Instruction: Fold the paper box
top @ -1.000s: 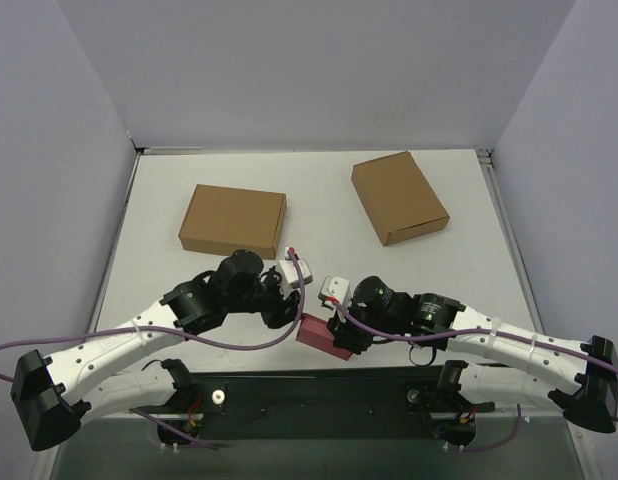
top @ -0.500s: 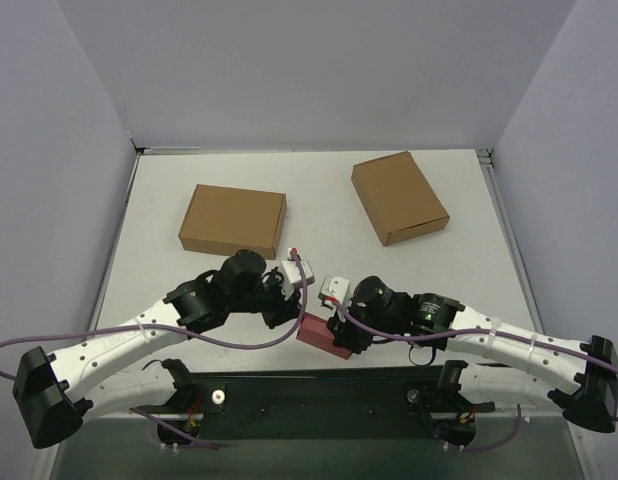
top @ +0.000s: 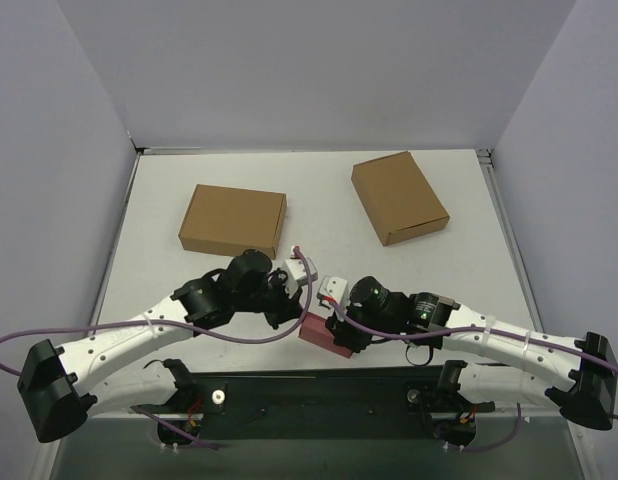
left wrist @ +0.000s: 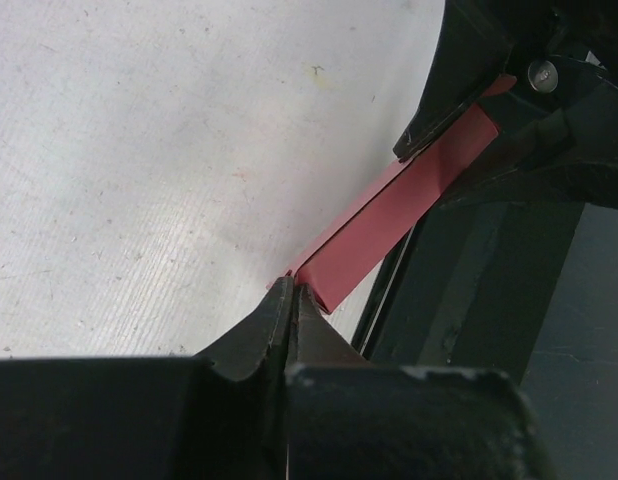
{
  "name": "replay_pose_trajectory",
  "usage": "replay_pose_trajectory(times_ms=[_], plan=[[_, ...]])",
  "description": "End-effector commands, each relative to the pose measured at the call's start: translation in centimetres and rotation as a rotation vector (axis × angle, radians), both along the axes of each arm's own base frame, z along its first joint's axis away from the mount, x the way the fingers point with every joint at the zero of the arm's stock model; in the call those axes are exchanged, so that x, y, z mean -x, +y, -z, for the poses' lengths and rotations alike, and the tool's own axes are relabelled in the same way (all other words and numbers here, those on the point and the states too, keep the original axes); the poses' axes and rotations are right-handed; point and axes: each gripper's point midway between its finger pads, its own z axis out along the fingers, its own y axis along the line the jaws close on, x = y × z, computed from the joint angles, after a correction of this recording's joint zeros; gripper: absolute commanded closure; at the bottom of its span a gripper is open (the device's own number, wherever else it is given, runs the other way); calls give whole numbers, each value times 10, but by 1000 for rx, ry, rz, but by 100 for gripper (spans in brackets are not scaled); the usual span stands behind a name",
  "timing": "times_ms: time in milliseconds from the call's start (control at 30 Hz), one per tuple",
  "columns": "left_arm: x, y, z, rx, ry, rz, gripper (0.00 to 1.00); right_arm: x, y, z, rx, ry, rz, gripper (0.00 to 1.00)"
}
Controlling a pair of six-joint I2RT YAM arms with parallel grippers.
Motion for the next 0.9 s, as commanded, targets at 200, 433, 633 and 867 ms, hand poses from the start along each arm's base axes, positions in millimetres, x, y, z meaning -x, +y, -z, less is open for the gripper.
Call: replay_pose_trajectory(times_ms=[200,433,633,867], plan=[[-10,-17,-21,66,74,-151,100,-17,-4,-1,26,-82,49,86],[-11,-24,-19,154,193,-293,100,-24,-8,6,66,-119,84,87],[-6,-29,-8,150,215,-352,100,-28,-11,11,92,-144,105,87],[3,-39,4,160,234,-380,100,-28,-12,15,101,-143,111,87]])
